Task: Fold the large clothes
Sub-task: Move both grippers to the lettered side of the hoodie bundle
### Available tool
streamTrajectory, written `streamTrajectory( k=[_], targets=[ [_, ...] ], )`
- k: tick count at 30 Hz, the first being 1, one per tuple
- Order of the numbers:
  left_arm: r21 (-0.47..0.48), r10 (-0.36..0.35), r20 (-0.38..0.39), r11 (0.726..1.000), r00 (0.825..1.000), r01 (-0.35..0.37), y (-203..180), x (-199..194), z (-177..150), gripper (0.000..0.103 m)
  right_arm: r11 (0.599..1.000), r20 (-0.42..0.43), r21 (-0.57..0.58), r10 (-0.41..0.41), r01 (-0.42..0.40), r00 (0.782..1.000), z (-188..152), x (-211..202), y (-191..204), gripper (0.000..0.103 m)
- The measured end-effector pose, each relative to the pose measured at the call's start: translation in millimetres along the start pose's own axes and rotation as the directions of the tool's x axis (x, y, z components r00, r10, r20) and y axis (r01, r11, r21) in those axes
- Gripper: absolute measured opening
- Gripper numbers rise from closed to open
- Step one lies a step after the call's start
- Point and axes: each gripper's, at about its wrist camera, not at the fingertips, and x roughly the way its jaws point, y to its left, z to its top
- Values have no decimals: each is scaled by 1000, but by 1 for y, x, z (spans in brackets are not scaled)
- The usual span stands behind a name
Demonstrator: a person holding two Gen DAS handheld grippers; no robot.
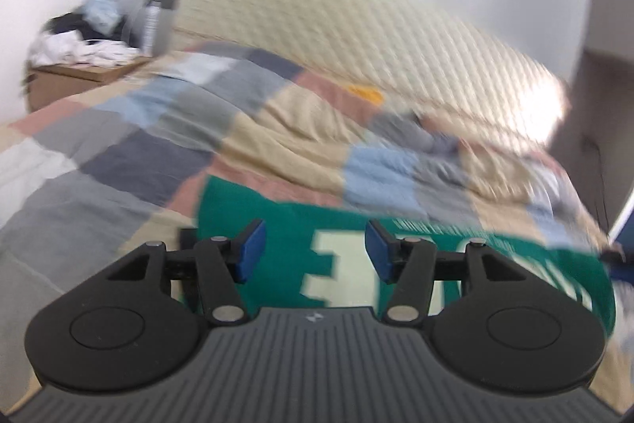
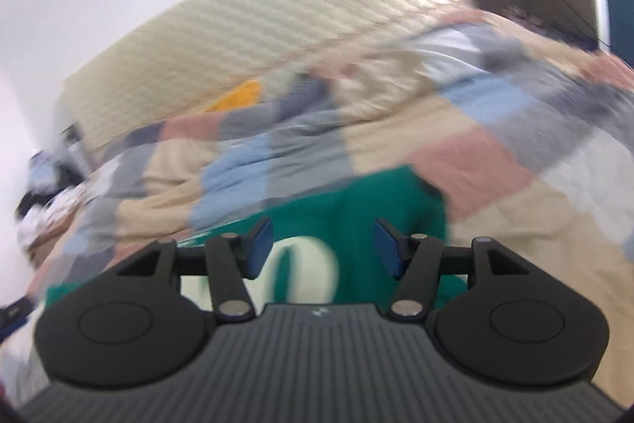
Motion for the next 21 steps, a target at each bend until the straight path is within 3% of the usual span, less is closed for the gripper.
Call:
streamTrajectory(
  k=[4, 8, 13, 21],
  targets=[
    [14, -8, -84, 1000, 996, 9, -9, 20, -16, 61, 990, -67, -130, 52, -60, 996, -18, 16, 30, 58],
    [13, -4, -134, 1000, 991, 6, -5, 40, -26, 61, 977, -135, -204, 36, -63, 990, -36, 44, 48, 59],
    [-7, -9, -194, 1000, 981, 8, 3, 70, -33, 63, 984, -160, -162, 51, -77, 986, -41, 70, 40, 59],
    [-48, -19, -166, 999, 986, 11, 7, 72, -35, 64, 987, -150, -132, 66, -86, 986, -49, 75, 38, 60]
  ],
)
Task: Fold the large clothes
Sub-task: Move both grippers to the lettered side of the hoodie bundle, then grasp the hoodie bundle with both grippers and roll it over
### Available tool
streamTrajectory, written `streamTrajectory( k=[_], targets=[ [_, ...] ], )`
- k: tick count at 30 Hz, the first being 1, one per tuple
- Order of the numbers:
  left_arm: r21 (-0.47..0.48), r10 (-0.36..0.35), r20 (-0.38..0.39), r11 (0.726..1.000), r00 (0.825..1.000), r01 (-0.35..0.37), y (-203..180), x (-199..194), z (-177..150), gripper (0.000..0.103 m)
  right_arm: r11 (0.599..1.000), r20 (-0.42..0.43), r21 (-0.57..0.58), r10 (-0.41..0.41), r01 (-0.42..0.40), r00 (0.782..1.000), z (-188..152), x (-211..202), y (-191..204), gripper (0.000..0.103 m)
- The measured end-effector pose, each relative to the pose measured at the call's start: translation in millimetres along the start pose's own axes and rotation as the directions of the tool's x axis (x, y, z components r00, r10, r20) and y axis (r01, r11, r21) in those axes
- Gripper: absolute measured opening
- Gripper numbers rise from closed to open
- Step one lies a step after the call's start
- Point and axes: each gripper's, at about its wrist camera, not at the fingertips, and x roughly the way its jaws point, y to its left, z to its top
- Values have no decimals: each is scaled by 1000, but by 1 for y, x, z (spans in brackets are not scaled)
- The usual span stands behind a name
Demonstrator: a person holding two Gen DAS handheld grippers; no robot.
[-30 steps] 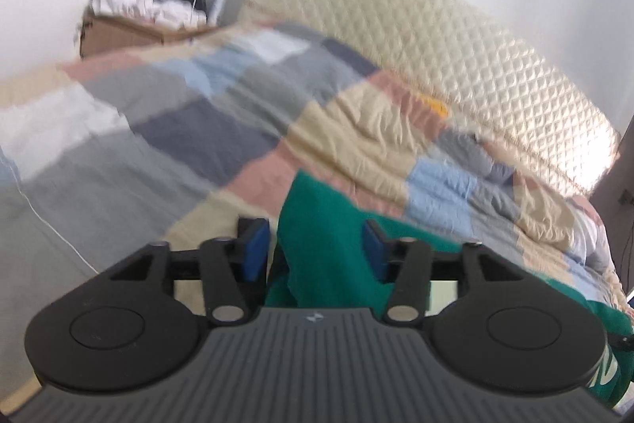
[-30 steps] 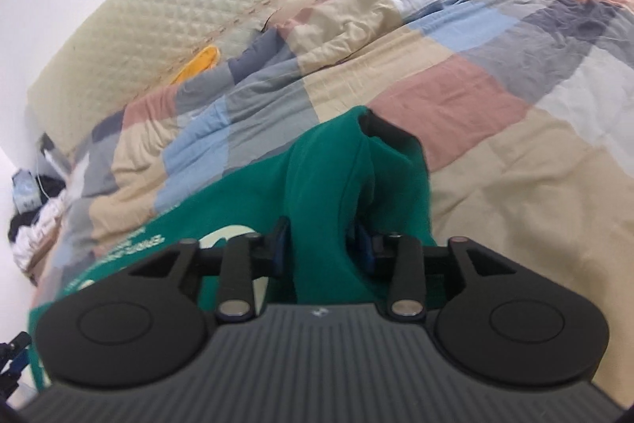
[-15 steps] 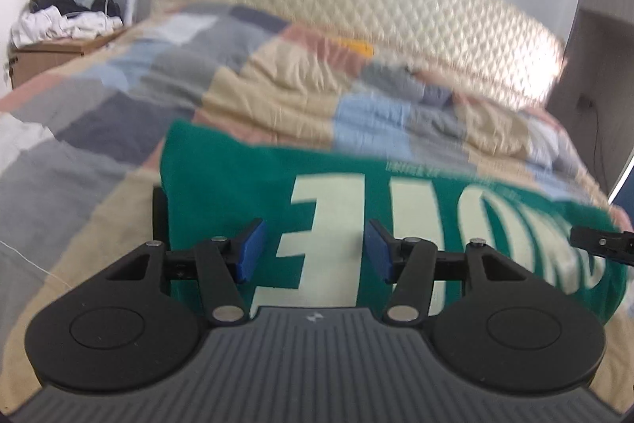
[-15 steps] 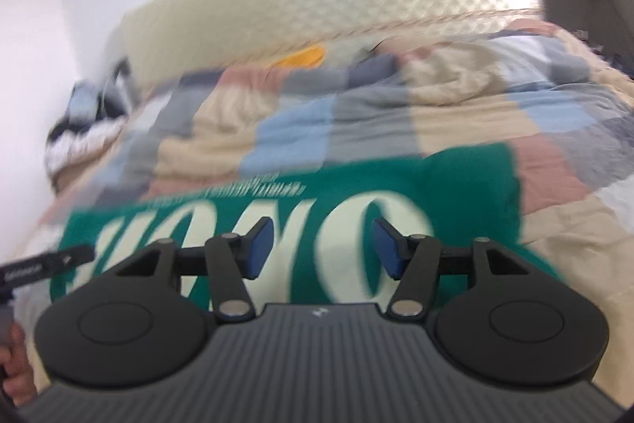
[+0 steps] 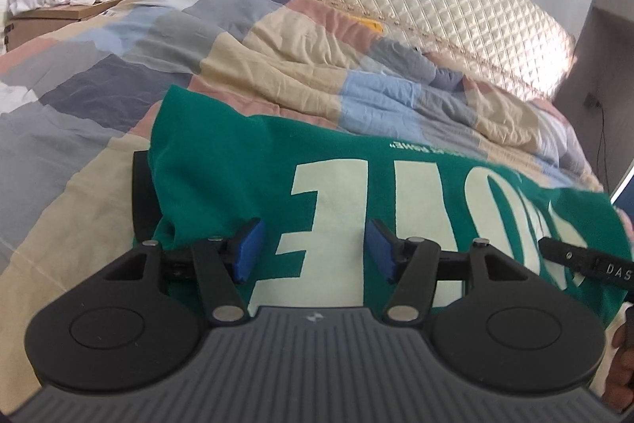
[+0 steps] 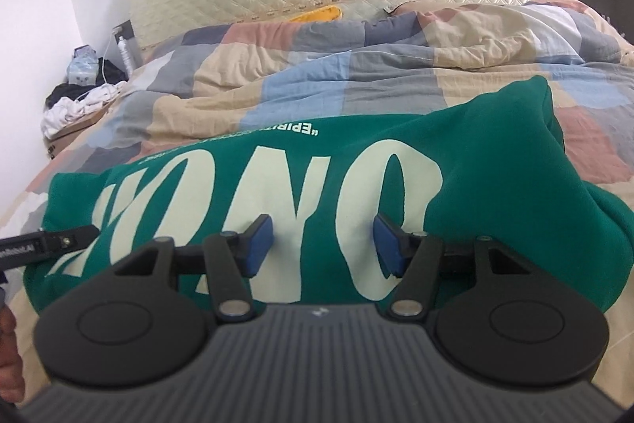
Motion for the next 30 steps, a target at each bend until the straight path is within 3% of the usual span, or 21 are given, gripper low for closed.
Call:
streamTrajectory(
  k=[7, 11, 14, 16, 17, 18, 21, 25, 28, 30],
  targets=[
    [-187, -65, 2, 980, 998, 65, 13, -60, -4, 74, 979, -44, 196, 74, -64, 996, -6, -42, -8, 61],
    [-319, -103, -42, 944, 994, 84, 25, -83, -20, 82, 918, -66, 369, 185, -148, 981, -18, -59, -16, 62],
    [-421, -140, -67, 901, 988, 99, 35, -83, -31, 87, 863, -79, 474, 241, -177, 967, -30, -64, -23, 62],
    [-508, -175, -85, 854, 981, 109, 44, -76, -40, 93, 832, -79, 524, 258, -181, 963, -38, -64, -27, 76],
    [-547, -202, -96, 828, 975, 118, 49, -70, -44, 93, 815, -77, 551, 261, -177, 962, -41, -63, -30, 96],
    [-581, -224, -105, 805, 969, 124, 53, -64, -49, 93, 798, -81, 579, 261, -167, 962, -45, -62, -34, 101],
    [-667, -255, -110, 735, 961, 119, 66, -49, -64, 93, 717, -80, 679, 283, -155, 956, -55, -50, -51, 100],
    [-762, -305, -75, 631, 949, 143, 82, -27, -78, 98, 562, -17, 816, 258, -136, 966, -75, -34, -75, 100],
    [-773, -316, -33, 609, 948, 176, 87, -18, -75, 99, 468, 41, 874, 192, -128, 981, -87, -20, -93, 100],
    [-768, -309, -13, 612, 951, 188, 88, -15, -71, 99, 449, 81, 881, 170, -150, 982, -86, -11, -100, 101]
  ],
)
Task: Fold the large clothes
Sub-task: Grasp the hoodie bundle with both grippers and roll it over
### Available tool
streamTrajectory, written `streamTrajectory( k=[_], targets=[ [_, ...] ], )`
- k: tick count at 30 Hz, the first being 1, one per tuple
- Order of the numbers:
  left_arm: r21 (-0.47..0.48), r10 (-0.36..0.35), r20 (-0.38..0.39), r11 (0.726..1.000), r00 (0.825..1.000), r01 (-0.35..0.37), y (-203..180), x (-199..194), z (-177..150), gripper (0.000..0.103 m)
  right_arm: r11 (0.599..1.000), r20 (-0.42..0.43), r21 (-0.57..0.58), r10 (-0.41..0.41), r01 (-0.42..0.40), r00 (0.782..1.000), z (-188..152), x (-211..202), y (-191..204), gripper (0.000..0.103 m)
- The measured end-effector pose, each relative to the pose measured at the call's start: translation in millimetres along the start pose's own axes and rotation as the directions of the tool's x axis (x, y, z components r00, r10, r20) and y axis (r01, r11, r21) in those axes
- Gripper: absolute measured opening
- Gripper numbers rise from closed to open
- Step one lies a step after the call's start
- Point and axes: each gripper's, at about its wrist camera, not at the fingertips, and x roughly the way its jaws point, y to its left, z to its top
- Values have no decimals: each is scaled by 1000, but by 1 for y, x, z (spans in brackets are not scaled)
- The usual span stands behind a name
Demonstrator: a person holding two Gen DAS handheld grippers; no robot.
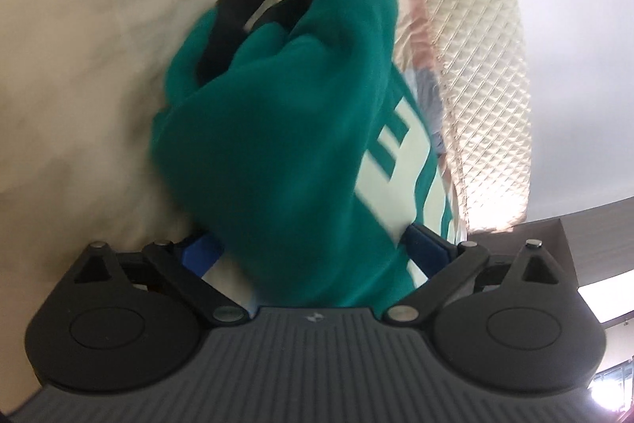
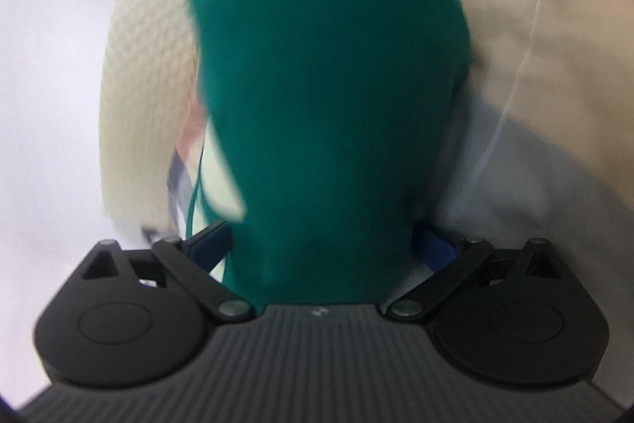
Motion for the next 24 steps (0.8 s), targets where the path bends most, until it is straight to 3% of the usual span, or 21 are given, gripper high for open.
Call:
streamTrajectory(
  k=[5, 8, 11, 13, 15, 18, 21, 24],
  targets=[
    [-108, -67, 40, 992, 997, 71, 11, 3, 8, 100, 995, 60, 49, 89, -92, 994, 9, 12, 1, 102],
    [-122, -55, 45, 991, 997, 60, 10, 9, 12, 98, 999, 47, -16, 34, -33, 998, 4, 26, 8, 102],
    [-75, -2, 54, 997, 999, 6, 3, 14, 13, 97, 998, 61, -60, 18, -14, 998, -1, 36, 16, 101],
    [-30, 29, 59, 999, 998, -27, -1, 13, 14, 91, 997, 69, -72, 18, -13, 997, -1, 40, 18, 91],
    [-5, 42, 69, 999, 997, -41, -3, 12, 13, 83, 995, 66, -90, 38, -32, 997, 0, 39, 19, 69],
    [40, 45, 87, 998, 995, -48, -10, 9, 12, 66, 988, 68, -149, 51, -40, 996, 0, 30, 32, 51],
    [99, 45, 114, 994, 993, -56, -19, -3, 6, 51, 977, 78, -209, 62, -44, 995, -6, 21, 45, 45],
    [138, 35, 131, 989, 991, -53, -28, -9, 3, 44, 973, 88, -224, 85, -63, 993, -12, 8, 52, 43]
  ],
)
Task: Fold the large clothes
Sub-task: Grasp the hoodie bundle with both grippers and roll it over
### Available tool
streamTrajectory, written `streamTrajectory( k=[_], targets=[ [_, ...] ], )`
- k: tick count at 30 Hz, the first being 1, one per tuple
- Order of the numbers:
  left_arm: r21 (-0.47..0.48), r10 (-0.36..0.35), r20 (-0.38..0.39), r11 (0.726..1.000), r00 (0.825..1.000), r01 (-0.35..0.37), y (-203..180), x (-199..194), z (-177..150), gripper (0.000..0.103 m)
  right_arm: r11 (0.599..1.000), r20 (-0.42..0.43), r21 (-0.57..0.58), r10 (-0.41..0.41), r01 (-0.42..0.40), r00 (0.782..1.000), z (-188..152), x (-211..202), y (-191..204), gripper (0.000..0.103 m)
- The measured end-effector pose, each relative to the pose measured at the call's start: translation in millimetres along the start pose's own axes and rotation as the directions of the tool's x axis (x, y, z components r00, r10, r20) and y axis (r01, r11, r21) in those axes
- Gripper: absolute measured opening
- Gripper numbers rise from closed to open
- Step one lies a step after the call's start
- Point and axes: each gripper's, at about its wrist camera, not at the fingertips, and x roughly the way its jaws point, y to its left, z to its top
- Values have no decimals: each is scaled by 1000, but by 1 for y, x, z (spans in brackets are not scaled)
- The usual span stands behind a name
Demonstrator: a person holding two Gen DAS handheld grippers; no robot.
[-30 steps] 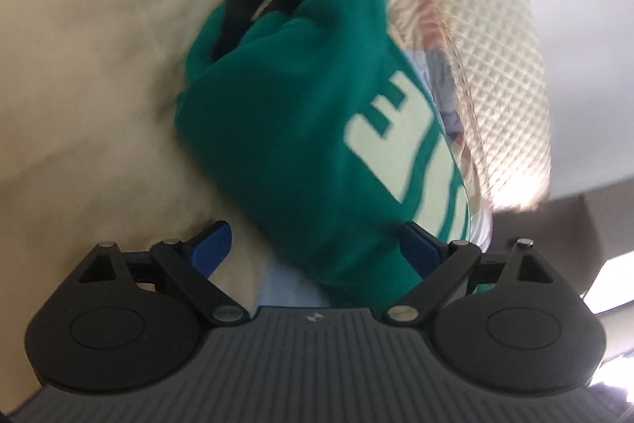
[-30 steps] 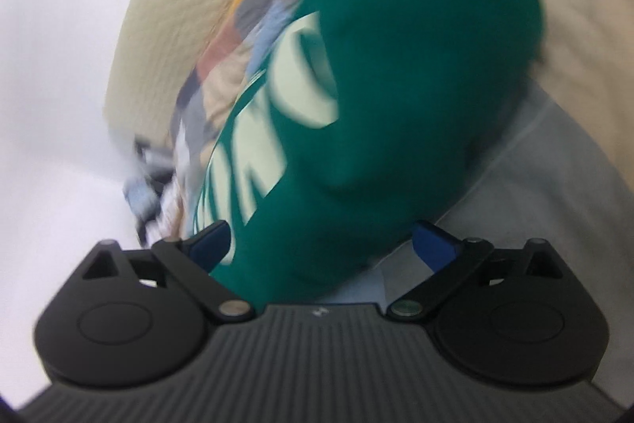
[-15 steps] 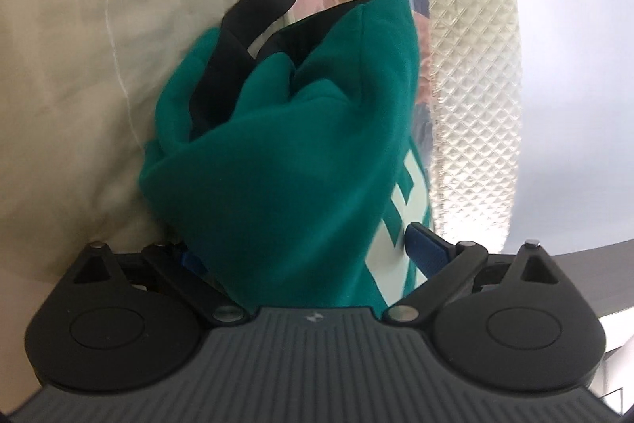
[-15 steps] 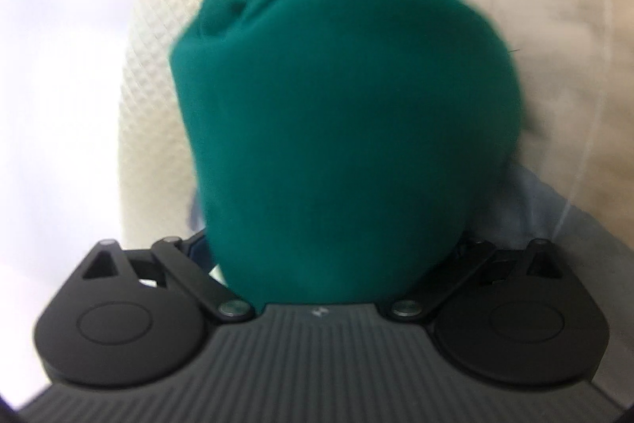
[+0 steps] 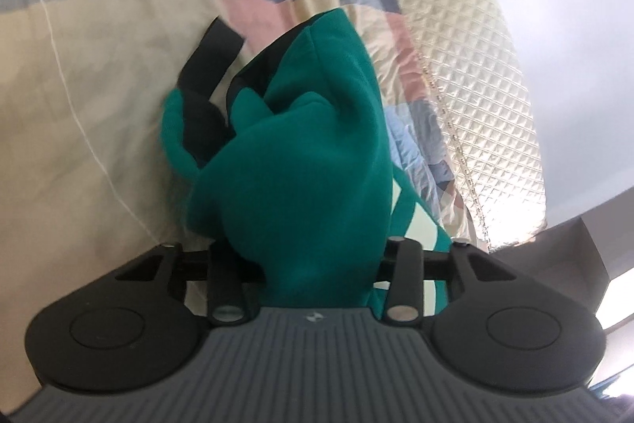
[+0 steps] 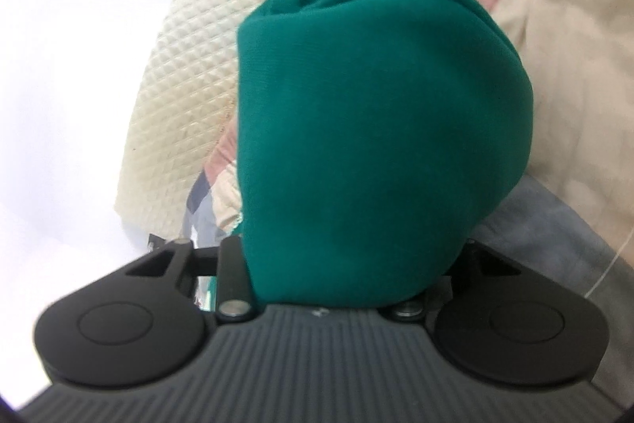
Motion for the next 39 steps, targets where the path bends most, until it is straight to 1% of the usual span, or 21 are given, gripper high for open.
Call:
streamTrajectory(
  k=[2, 5, 8, 10, 13, 15, 19, 22, 25, 28, 30, 33, 35, 36, 38, 39],
  targets=[
    [8, -14, 5, 1000, 1000, 14, -3, -7, 0, 42, 1000, 9, 0, 18, -18, 1000, -2, -14, 3, 42],
    [8, -47, 9, 999, 999, 47, -6, -24, -3, 41, 999, 16, -26, 30, -29, 999, -8, -35, 11, 41],
    [-14, -75, -4, 997, 997, 75, -10, -40, -6, 41, 998, 17, -58, 27, -26, 999, -10, -56, 20, 41],
    [4, -77, -8, 997, 997, 77, -18, -52, -8, 41, 996, 13, -78, 33, -32, 999, -9, -67, 21, 41],
    [26, -91, -17, 995, 996, 92, -27, -68, -12, 41, 997, 18, -64, 54, -53, 998, -11, -91, 23, 41],
    [34, -104, -20, 994, 994, 104, -36, -72, -11, 41, 995, 22, -68, 69, -67, 997, -12, -111, 27, 42],
    [71, -134, -36, 988, 990, 137, -61, -90, -14, 41, 990, 39, -109, 96, -91, 995, -9, -142, 38, 42],
    [98, -174, -46, 979, 984, 177, -88, -98, -15, 41, 985, 67, -118, 132, -124, 989, 6, -159, 52, 42],
    [126, -214, -50, 968, 976, 218, -126, -101, -15, 41, 977, 91, -141, 171, -158, 981, 28, -172, 67, 42],
    [153, -243, -60, 956, 968, 249, -169, -89, -12, 41, 971, 114, -151, 205, -187, 972, 60, -185, 76, 42],
    [179, -248, -71, 950, 966, 257, -200, -75, -10, 41, 968, 134, -153, 221, -200, 966, 84, -184, 83, 42],
    [209, -260, -84, 939, 962, 272, -249, -47, -10, 41, 967, 158, -145, 230, -208, 960, 120, -173, 88, 42],
    [220, -269, -91, 934, 959, 283, -279, -20, -9, 41, 967, 168, -141, 236, -213, 957, 147, -164, 88, 42],
    [224, -271, -93, 932, 958, 285, -291, -7, -10, 41, 967, 171, -144, 235, -211, 957, 155, -151, 89, 42],
    [240, -270, -94, 928, 958, 285, -320, 23, -12, 41, 968, 176, -151, 224, -199, 959, 177, -141, 84, 42],
    [219, -223, -129, 944, 966, 247, -334, 38, -13, 41, 970, 180, -155, 215, -189, 960, 187, -135, 81, 42]
  ],
)
